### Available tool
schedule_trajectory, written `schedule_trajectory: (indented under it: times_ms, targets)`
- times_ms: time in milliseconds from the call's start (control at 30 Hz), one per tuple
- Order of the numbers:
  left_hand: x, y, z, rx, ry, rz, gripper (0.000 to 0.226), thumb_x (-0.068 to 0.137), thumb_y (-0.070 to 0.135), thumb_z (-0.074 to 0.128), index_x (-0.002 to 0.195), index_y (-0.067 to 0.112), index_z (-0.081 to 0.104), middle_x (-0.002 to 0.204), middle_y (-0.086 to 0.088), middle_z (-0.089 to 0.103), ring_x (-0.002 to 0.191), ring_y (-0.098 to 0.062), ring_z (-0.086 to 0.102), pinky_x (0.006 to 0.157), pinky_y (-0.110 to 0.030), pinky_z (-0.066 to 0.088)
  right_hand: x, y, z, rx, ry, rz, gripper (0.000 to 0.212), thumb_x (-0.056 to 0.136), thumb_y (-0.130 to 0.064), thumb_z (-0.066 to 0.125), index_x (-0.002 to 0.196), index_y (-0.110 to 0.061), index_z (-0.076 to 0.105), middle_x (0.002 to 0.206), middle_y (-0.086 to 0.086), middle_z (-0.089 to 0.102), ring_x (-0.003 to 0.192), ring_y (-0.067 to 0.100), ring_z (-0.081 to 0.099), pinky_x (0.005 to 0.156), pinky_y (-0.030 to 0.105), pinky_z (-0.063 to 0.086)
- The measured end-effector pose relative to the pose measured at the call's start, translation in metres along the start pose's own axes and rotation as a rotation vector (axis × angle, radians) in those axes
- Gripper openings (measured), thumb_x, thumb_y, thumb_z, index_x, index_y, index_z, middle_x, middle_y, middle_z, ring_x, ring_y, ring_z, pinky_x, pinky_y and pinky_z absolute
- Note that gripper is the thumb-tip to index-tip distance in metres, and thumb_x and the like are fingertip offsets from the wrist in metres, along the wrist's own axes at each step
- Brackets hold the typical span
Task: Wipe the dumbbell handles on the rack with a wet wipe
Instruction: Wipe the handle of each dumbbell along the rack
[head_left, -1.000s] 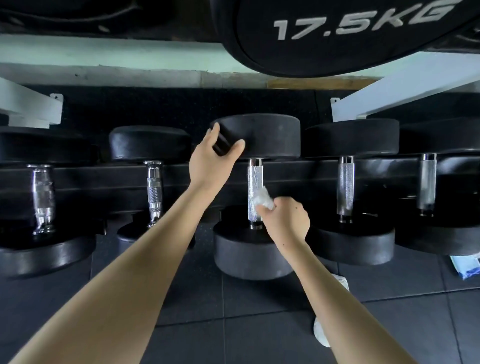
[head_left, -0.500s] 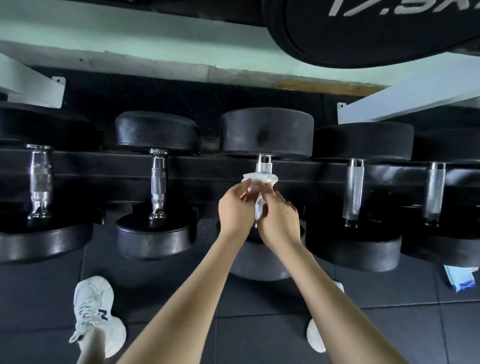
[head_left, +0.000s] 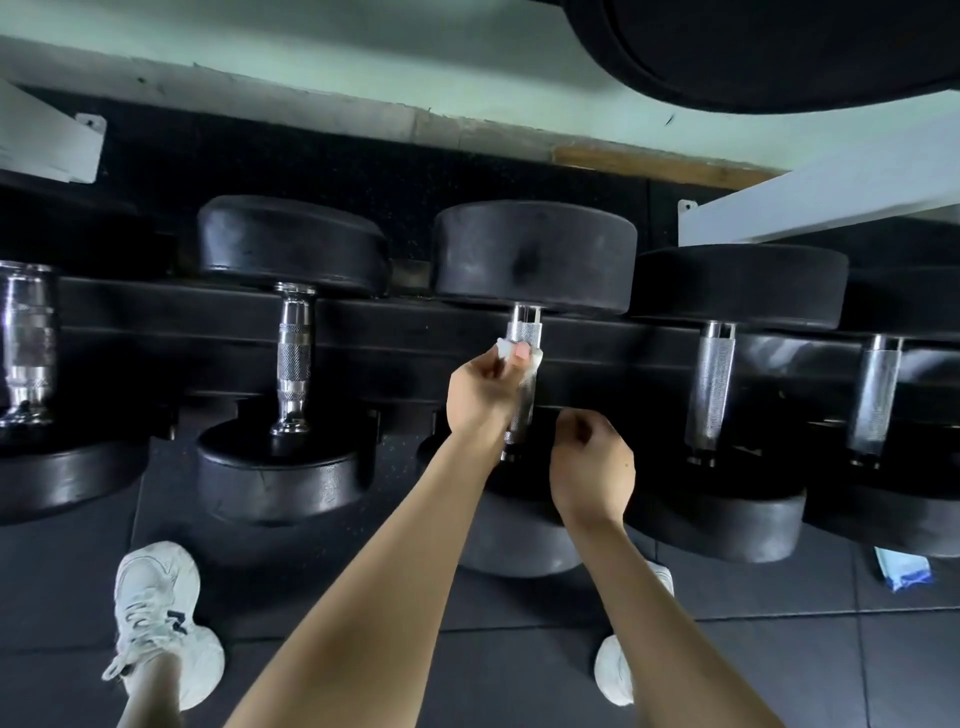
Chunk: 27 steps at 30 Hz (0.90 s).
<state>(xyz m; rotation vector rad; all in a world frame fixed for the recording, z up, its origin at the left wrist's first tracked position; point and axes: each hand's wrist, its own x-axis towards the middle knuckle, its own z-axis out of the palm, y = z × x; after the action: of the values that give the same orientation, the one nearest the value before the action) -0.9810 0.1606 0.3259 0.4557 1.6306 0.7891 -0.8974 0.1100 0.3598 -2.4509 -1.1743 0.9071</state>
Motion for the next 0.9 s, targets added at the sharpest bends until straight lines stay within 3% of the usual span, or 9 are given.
schedule_trajectory:
  times_ms: [67, 133, 267, 433, 533, 633, 767, 833, 900]
  targets:
    - [0.003, -0.001, 0.001, 0.07, -0.012, 0.04, 0.033, 0.09, 0.039, 0.059, 0.062, 0.022, 0.058, 0.057, 0.005, 0.052, 0.056, -0.01, 0.046, 0.059, -0.026, 0.039, 0.0, 0.0, 0.001, 0.011, 0.05, 0.015, 0.02, 0.092, -0.016, 0.048, 0.093, -0.015, 0.068, 0.076, -0.001, 0.064, 0.069, 0.017, 0.056, 0.06, 0.026, 0.035]
    - [0.009, 0.003, 0.002, 0.049, 0.003, 0.071, 0.035, 0.09, 0.037, 0.061, 0.064, 0.013, 0.06, 0.059, 0.003, 0.052, 0.057, -0.011, 0.043, 0.061, -0.027, 0.036, 0.001, 0.0, 0.001, -0.003, 0.064, 0.018, 0.02, 0.091, -0.012, 0.049, 0.091, -0.015, 0.068, 0.069, -0.006, 0.056, 0.062, 0.011, 0.048, 0.056, 0.026, 0.032]
    - [0.027, 0.017, -0.001, 0.002, 0.001, 0.196, 0.035, 0.087, 0.037, 0.065, 0.074, 0.005, 0.067, 0.068, -0.003, 0.056, 0.067, -0.014, 0.045, 0.063, -0.032, 0.036, -0.001, -0.001, 0.003, 0.005, 0.061, -0.008, 0.021, 0.089, -0.01, 0.049, 0.09, -0.015, 0.07, 0.076, -0.001, 0.066, 0.07, 0.018, 0.059, 0.06, 0.026, 0.038]
    - [0.024, 0.008, -0.003, 0.111, -0.044, 0.251, 0.023, 0.086, 0.038, 0.066, 0.065, 0.029, 0.065, 0.064, 0.005, 0.061, 0.064, -0.008, 0.051, 0.064, -0.028, 0.04, 0.0, -0.002, 0.004, -0.048, 0.049, -0.004, 0.021, 0.088, -0.013, 0.049, 0.089, -0.016, 0.07, 0.079, 0.002, 0.069, 0.079, 0.025, 0.062, 0.067, 0.03, 0.045]
    - [0.02, 0.002, -0.008, 0.226, -0.058, 0.261, 0.028, 0.086, 0.04, 0.065, 0.076, 0.014, 0.069, 0.058, 0.007, 0.054, 0.058, -0.008, 0.047, 0.057, -0.024, 0.037, -0.001, -0.002, 0.004, -0.062, 0.019, 0.002, 0.022, 0.088, -0.013, 0.048, 0.091, -0.018, 0.069, 0.081, 0.001, 0.069, 0.084, 0.025, 0.061, 0.069, 0.03, 0.045]
    - [0.027, 0.008, -0.006, 0.234, -0.043, 0.28, 0.04, 0.086, 0.04, 0.065, 0.064, 0.006, 0.061, 0.052, 0.004, 0.044, 0.05, -0.007, 0.035, 0.051, -0.023, 0.03, -0.001, -0.002, 0.004, -0.045, 0.035, 0.008, 0.024, 0.088, -0.013, 0.048, 0.097, -0.018, 0.07, 0.091, 0.004, 0.071, 0.092, 0.027, 0.061, 0.076, 0.033, 0.047]
    - [0.034, 0.015, -0.003, 0.012, -0.089, 0.235, 0.041, 0.087, 0.042, 0.064, 0.069, 0.005, 0.067, 0.063, -0.011, 0.06, 0.063, -0.01, 0.05, 0.062, -0.027, 0.039, -0.001, -0.002, 0.005, -0.015, 0.056, 0.004, 0.023, 0.087, -0.013, 0.049, 0.093, -0.019, 0.07, 0.086, 0.003, 0.071, 0.086, 0.026, 0.062, 0.074, 0.034, 0.049]
    - [0.034, 0.017, -0.01, 0.024, -0.188, 0.2, 0.034, 0.089, 0.038, 0.063, 0.067, 0.012, 0.065, 0.06, 0.005, 0.059, 0.058, 0.0, 0.05, 0.06, -0.015, 0.039, 0.0, -0.001, 0.005, 0.0, 0.059, 0.016, 0.022, 0.085, -0.012, 0.05, 0.088, -0.018, 0.071, 0.081, 0.002, 0.07, 0.08, 0.024, 0.061, 0.069, 0.031, 0.046]
    - [0.037, 0.016, -0.019, 0.09, -0.279, 0.169, 0.029, 0.089, 0.039, 0.061, 0.077, 0.014, 0.067, 0.066, 0.008, 0.056, 0.06, 0.001, 0.05, 0.063, -0.014, 0.042, 0.001, -0.001, 0.004, 0.063, 0.074, 0.037, 0.02, 0.085, -0.011, 0.051, 0.08, -0.015, 0.07, 0.077, 0.001, 0.069, 0.074, 0.021, 0.059, 0.064, 0.028, 0.041]
